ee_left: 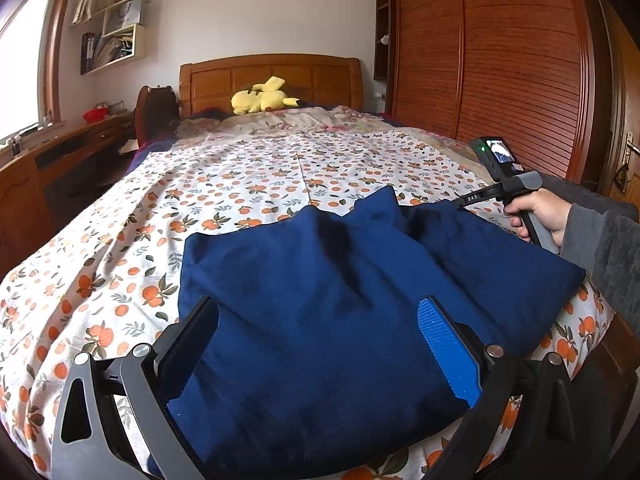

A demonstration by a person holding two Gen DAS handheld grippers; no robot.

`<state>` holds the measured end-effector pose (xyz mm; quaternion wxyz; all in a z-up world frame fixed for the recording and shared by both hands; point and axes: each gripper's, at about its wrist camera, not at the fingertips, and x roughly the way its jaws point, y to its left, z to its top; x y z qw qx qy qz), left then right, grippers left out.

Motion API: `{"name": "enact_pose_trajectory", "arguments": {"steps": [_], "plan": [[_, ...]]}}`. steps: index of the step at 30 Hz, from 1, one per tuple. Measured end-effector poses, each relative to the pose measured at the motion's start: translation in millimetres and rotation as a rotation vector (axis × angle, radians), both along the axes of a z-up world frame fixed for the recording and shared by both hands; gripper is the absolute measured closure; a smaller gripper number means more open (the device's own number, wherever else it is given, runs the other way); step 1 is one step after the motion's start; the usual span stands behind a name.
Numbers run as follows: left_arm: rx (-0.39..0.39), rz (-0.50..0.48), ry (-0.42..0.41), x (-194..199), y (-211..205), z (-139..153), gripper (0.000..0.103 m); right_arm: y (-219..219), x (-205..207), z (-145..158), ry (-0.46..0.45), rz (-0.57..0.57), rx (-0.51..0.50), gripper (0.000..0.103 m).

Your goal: Fold large clothes

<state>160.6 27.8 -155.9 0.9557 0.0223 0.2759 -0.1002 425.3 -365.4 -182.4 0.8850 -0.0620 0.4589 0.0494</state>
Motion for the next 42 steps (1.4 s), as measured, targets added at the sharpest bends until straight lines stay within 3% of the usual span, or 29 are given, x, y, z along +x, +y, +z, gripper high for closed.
{"name": "enact_pose_trajectory", "arguments": {"steps": [5,6,7,8,11,14,16,20,24,26,29,35,36,38,42], "plan": [[0.011,0.002,0.013,5,-7,-5,0.003,-8,3,-11,0.042,-0.002,0.073,0.067],[0.012,0.001,0.016,6,-8,-6,0.003,-6,3,-11,0.048,0.010,0.077,0.073],[0.014,0.000,0.019,7,-10,-7,0.003,-4,4,-11,0.051,0.025,0.082,0.090],[0.016,-0.001,0.022,7,-11,-7,0.003,-1,3,-9,0.046,0.052,0.078,0.100],[0.022,-0.007,0.024,8,-16,-8,0.003,3,1,3,-0.017,0.086,0.054,0.101],[0.024,-0.012,0.027,10,-17,-9,0.003,-12,-6,29,-0.147,-0.010,0.043,0.101],[0.026,-0.013,0.030,11,-18,-10,0.003,-19,-5,32,-0.149,-0.076,0.021,0.101],[0.025,-0.013,0.033,11,-17,-12,0.003,-19,-4,23,-0.087,-0.085,-0.027,0.100],[0.026,-0.013,0.034,10,-17,-11,0.003,-22,-17,31,-0.107,-0.068,-0.021,0.095],[0.023,-0.014,0.035,11,-16,-12,0.003,-22,-29,40,-0.128,-0.037,-0.028,0.087],[0.020,-0.017,0.036,10,-15,-12,0.003,-21,-60,58,-0.166,0.030,-0.023,0.071],[0.010,-0.035,0.027,5,-19,-8,0.003,-12,-134,73,-0.200,0.145,0.031,0.061],[0.009,-0.039,0.026,4,-20,-8,0.003,-11,-143,73,-0.199,0.153,0.038,0.058],[0.009,-0.049,0.026,2,-25,-8,0.003,-8,-164,71,-0.203,0.166,0.052,0.040],[0.012,-0.070,0.030,0,-35,-10,0.003,-6,-201,61,-0.187,0.183,0.082,0.039]]}}
